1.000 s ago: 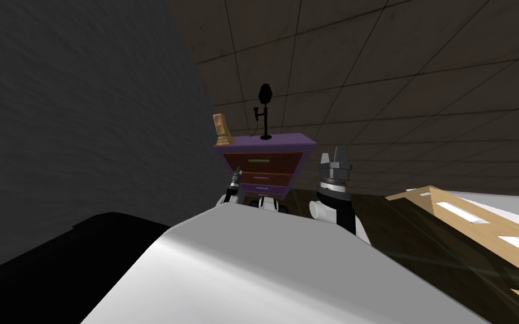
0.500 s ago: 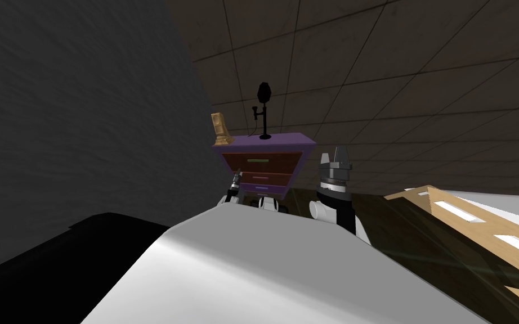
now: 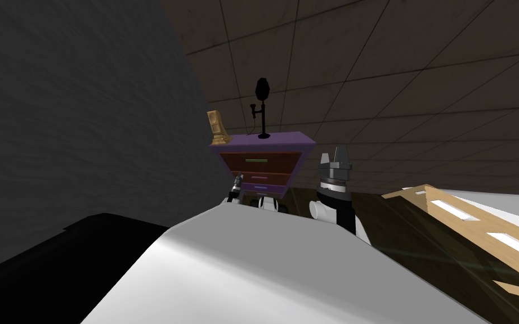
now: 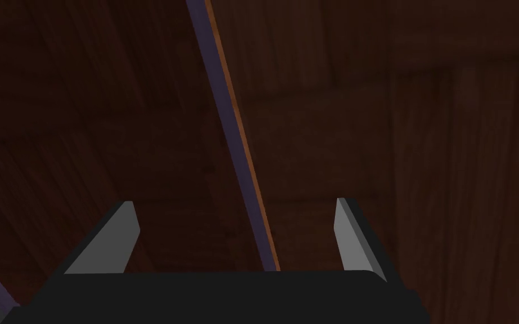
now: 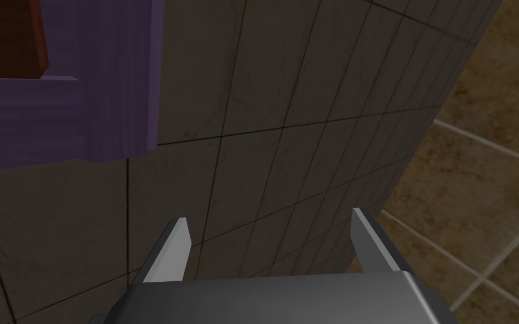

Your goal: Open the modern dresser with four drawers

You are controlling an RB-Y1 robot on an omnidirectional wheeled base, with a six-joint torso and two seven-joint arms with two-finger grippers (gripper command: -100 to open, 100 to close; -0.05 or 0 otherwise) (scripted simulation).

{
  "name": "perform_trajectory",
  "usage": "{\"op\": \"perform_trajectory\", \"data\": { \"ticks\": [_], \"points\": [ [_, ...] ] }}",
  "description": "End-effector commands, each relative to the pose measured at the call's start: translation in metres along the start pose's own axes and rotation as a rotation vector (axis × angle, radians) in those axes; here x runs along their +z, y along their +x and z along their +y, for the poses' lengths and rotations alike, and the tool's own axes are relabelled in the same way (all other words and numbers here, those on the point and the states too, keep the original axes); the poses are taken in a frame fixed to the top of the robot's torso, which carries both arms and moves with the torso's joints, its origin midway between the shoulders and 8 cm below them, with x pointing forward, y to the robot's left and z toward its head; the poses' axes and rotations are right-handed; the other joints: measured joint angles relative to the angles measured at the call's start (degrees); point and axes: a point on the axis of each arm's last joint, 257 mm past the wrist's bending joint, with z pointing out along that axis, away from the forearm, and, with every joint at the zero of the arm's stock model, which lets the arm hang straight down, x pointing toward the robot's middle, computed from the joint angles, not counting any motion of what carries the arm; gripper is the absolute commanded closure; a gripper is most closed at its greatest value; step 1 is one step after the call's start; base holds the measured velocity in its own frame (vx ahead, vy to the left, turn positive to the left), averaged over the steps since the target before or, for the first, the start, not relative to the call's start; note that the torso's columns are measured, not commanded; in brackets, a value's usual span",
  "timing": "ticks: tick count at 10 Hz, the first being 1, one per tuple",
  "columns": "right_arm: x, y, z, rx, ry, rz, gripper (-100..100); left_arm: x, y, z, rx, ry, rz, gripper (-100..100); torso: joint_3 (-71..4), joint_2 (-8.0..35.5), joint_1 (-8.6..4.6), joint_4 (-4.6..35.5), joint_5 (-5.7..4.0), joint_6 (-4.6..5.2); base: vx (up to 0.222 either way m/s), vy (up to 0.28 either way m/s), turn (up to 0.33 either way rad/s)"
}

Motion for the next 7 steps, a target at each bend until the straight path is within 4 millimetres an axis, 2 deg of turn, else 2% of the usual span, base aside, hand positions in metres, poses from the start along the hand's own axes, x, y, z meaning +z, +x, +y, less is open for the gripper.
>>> {"op": "perform_trajectory", "data": {
  "ticks": [1, 5, 7],
  "points": [
    [0.000, 0.000, 0.000, 0.000, 0.000, 0.000, 0, -0.007, 0.005, 0.017, -0.012, -0.032, -0.001, -100, 0.1, 0.2, -0.05, 0.1, -0.07, -0.06, -0.001, -0.022, 0.007],
    [0.000, 0.000, 0.000, 0.000, 0.000, 0.000, 0, -0.015, 0.014, 0.034, -0.033, -0.062, -0.005, -100, 0.2, 0.3, -0.11, 0.1, -0.10, -0.08, -0.005, -0.018, 0.004],
    [0.000, 0.000, 0.000, 0.000, 0.000, 0.000, 0, -0.020, 0.027, 0.045, -0.061, -0.082, -0.010, -100, 0.1, 0.3, -0.08, 0.1, -0.09, -0.08, -0.008, -0.019, 0.005]
  ]
}}
